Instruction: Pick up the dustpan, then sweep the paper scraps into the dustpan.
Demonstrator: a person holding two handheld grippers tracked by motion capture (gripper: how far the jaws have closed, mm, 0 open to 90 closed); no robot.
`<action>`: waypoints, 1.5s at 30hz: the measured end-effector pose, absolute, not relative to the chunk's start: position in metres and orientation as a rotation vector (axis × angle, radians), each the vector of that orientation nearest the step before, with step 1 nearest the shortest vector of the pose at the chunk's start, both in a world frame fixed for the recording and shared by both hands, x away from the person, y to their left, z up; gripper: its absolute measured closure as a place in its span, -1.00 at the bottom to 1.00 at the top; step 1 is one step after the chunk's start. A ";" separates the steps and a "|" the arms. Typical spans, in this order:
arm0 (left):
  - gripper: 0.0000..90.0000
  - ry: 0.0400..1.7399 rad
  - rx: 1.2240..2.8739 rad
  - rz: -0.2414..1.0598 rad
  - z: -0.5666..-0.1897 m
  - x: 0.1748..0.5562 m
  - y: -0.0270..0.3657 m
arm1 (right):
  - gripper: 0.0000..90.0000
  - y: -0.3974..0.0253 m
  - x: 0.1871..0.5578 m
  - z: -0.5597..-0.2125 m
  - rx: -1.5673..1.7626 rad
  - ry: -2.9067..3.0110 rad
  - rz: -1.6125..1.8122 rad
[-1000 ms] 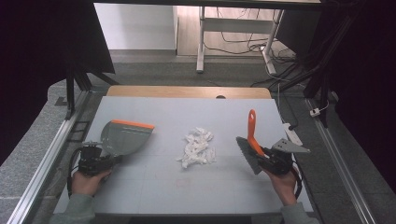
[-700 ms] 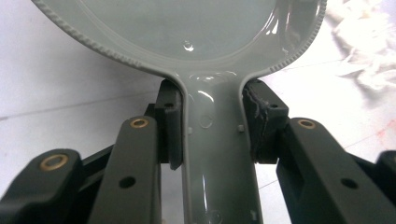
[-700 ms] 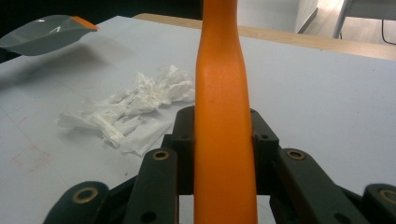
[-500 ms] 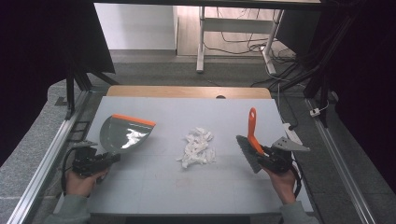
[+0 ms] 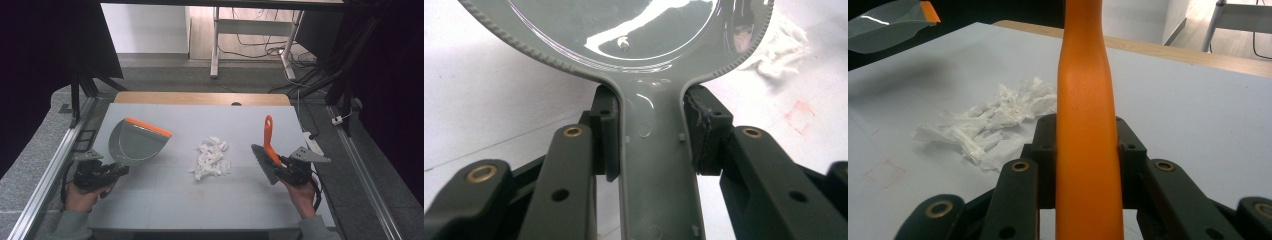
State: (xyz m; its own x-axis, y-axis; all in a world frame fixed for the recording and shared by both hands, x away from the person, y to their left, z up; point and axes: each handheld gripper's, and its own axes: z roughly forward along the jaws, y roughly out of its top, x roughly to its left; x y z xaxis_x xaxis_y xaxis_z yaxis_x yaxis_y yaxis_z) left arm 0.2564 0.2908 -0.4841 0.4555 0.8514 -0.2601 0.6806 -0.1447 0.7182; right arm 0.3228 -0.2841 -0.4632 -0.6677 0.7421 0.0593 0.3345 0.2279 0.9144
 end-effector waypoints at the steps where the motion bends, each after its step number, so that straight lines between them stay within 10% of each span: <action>1: 0.37 1.276 1.901 0.268 -0.482 0.256 0.291 | 0.56 -0.283 0.322 -0.463 0.990 2.119 1.423; 45: 0.37 0.955 2.148 0.100 -0.476 0.256 0.274 | 0.56 -0.263 0.339 -0.454 0.988 2.092 1.458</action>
